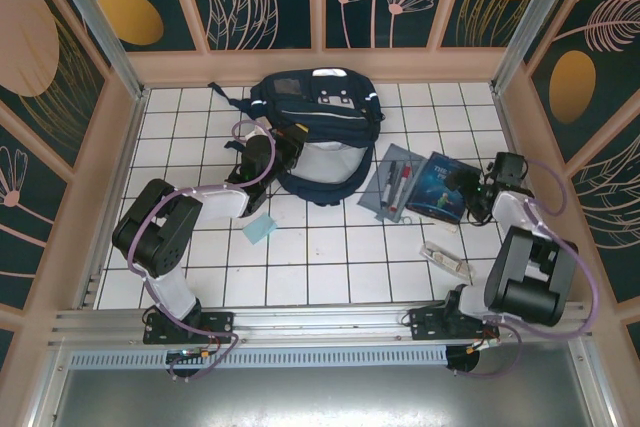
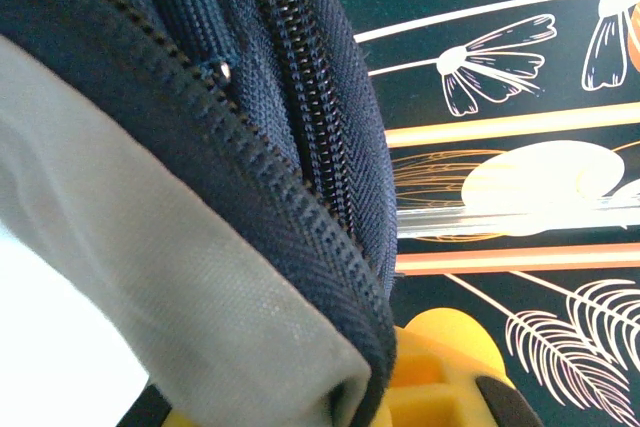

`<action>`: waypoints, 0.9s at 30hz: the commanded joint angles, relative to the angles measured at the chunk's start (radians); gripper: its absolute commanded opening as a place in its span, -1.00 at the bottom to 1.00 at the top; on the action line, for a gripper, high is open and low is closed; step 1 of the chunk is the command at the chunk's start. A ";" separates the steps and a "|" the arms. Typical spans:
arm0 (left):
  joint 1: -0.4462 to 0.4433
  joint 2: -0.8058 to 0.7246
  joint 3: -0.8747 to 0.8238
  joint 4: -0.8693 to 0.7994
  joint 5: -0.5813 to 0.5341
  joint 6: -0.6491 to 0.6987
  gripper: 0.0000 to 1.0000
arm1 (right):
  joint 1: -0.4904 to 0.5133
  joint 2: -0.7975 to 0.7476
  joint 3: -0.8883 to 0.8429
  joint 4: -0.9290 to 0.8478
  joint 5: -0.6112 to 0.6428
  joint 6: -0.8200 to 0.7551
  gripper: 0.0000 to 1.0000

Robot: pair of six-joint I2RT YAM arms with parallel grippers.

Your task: Pack books, pencil case, and school supplies into a backpack

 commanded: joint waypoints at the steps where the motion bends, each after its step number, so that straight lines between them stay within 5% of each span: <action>1: -0.012 -0.029 -0.001 0.119 0.067 -0.025 -1.00 | 0.005 -0.058 -0.010 0.047 -0.113 0.017 0.64; 18: -0.012 -0.030 -0.001 0.110 0.073 -0.023 -1.00 | 0.013 0.066 -0.120 0.198 -0.112 0.076 0.37; 21: -0.011 -0.031 -0.001 0.103 0.072 -0.017 -1.00 | 0.015 0.068 -0.140 0.256 -0.160 0.101 0.15; 24: -0.012 -0.026 0.000 0.076 0.075 0.003 -1.00 | 0.019 0.067 -0.133 0.276 -0.185 0.116 -0.39; 27: -0.011 -0.014 -0.024 0.056 0.092 0.019 -0.69 | 0.022 0.051 -0.104 0.254 -0.186 0.111 -1.00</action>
